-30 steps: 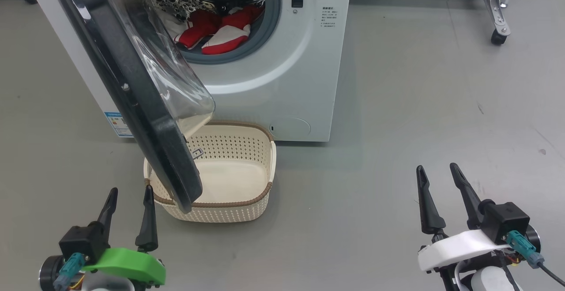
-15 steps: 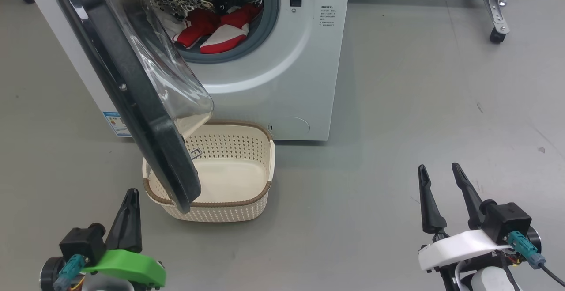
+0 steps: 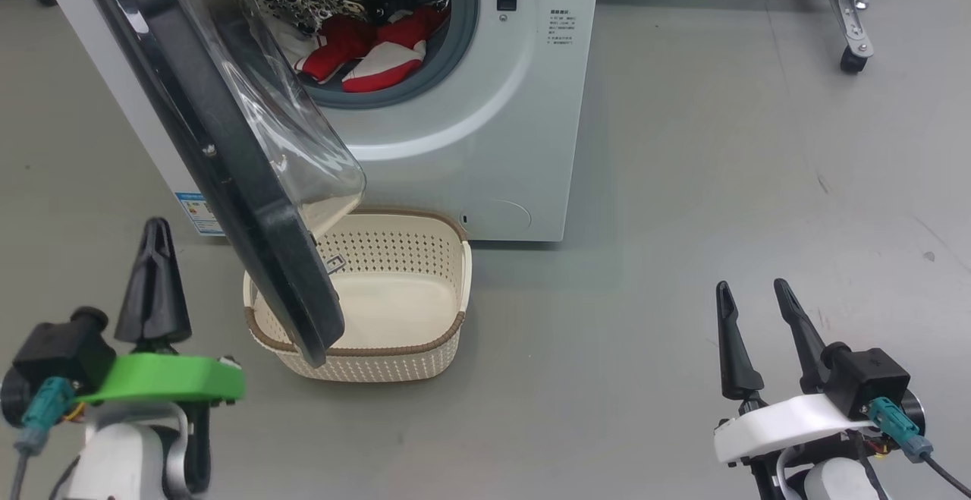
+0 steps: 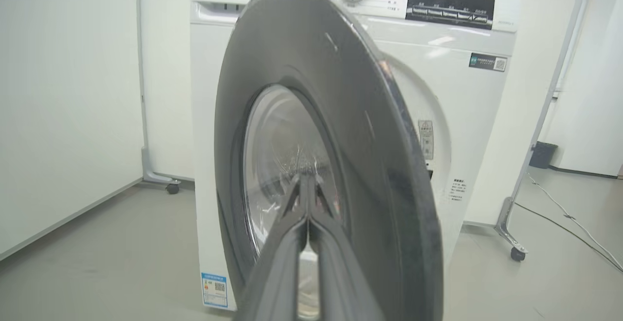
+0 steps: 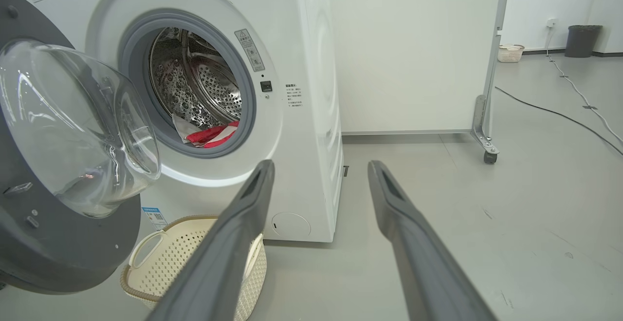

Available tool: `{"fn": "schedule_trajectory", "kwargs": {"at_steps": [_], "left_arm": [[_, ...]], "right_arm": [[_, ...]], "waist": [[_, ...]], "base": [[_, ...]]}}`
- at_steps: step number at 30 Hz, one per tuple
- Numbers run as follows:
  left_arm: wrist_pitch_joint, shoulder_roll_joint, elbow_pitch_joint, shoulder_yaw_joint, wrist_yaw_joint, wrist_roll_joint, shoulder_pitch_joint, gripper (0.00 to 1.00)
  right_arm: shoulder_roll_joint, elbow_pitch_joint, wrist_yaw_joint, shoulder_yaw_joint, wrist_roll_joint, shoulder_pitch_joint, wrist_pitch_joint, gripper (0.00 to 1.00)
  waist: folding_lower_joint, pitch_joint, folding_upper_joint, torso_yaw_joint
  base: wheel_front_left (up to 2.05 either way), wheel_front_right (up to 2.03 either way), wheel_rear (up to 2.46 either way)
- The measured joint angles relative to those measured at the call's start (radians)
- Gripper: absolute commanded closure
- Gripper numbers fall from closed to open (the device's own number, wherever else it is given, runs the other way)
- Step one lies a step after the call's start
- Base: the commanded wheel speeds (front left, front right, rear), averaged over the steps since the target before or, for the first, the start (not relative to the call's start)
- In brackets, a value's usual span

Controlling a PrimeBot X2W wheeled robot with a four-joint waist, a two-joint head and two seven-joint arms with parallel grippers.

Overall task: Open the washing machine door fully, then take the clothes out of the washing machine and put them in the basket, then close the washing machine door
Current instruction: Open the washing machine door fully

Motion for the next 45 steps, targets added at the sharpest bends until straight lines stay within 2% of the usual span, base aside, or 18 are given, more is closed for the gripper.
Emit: {"fn": "schedule_trajectory", "kwargs": {"at_steps": [12,18,31,36,45], "left_arm": [[-0.005,0.035,-0.163,0.025,-0.002,0.042,-0.193,1.00],[-0.006,0.038,-0.201,0.002,-0.010,0.055,-0.256,1.00],[0.054,0.035,-0.164,-0.146,-0.031,0.079,-0.258,1.00],[0.091,0.023,-0.120,-0.214,-0.041,0.072,-0.210,1.00],[0.131,0.015,-0.032,-0.274,-0.044,0.052,-0.140,1.00]], "right_arm": [[0.014,0.006,0.017,-0.015,-0.018,0.000,0.000,0.00],[0.022,0.009,0.028,-0.021,-0.026,0.000,0.000,0.00],[0.035,0.018,0.046,-0.029,-0.028,0.001,0.000,0.00],[0.038,0.025,0.053,-0.030,-0.035,0.003,0.000,0.00],[0.049,0.030,0.062,-0.034,-0.035,0.006,0.000,0.00]], "waist": [[0.0000,-0.011,0.0000,-0.012],[0.0000,-0.018,0.0000,-0.021],[0.0000,-0.027,0.0000,-0.037],[0.0000,-0.029,0.0000,-0.042],[-0.0001,-0.028,0.0000,-0.047]], "base": [[0.00,0.00,0.00],[0.00,0.00,0.00],[0.00,0.00,0.00],[0.00,0.00,0.00],[0.00,0.00,0.00]]}}
